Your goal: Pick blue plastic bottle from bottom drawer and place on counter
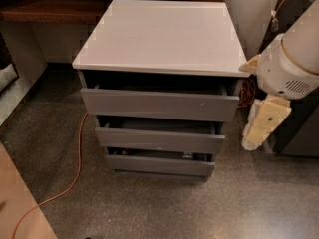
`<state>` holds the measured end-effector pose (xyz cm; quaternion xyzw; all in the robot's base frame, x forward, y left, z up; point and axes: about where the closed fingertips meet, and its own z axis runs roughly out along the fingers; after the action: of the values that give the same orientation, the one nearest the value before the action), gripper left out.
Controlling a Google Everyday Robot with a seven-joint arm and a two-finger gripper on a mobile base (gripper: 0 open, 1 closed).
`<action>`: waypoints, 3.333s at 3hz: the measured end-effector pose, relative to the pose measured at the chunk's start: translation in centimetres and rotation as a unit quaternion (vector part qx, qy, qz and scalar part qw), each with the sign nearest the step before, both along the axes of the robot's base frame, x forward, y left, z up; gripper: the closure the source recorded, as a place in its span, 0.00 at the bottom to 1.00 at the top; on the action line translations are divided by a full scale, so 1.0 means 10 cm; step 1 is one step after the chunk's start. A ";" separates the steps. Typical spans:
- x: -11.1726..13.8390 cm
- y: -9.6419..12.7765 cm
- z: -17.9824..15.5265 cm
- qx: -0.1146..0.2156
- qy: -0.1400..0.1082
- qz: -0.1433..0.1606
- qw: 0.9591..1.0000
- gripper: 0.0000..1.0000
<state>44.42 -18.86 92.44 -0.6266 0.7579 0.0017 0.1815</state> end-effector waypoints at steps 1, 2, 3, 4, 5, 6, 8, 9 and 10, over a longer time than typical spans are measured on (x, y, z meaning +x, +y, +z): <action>0.03 0.06 -0.38 0.030 0.013 0.010 0.999 0.00; 0.05 0.10 -0.64 0.051 0.023 0.009 0.998 0.00; 0.06 0.11 -0.65 0.052 0.022 0.009 0.998 0.00; 0.06 0.13 -0.69 0.059 0.022 0.013 0.998 0.00; 0.09 0.29 -1.07 0.097 0.038 0.035 0.994 0.00; 0.19 0.46 -1.49 0.131 0.047 0.060 0.988 0.00; 0.32 0.66 -2.17 0.154 0.047 0.090 0.983 0.00; 0.34 0.73 -2.52 0.158 0.051 0.102 0.981 0.00; 0.37 0.80 -2.84 0.165 0.053 0.112 0.978 0.00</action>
Offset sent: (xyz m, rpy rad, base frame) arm 0.0088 0.0133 -0.0935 0.1534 0.0680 0.0119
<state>48.09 -10.87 64.02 -0.6676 0.6809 0.1803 0.2411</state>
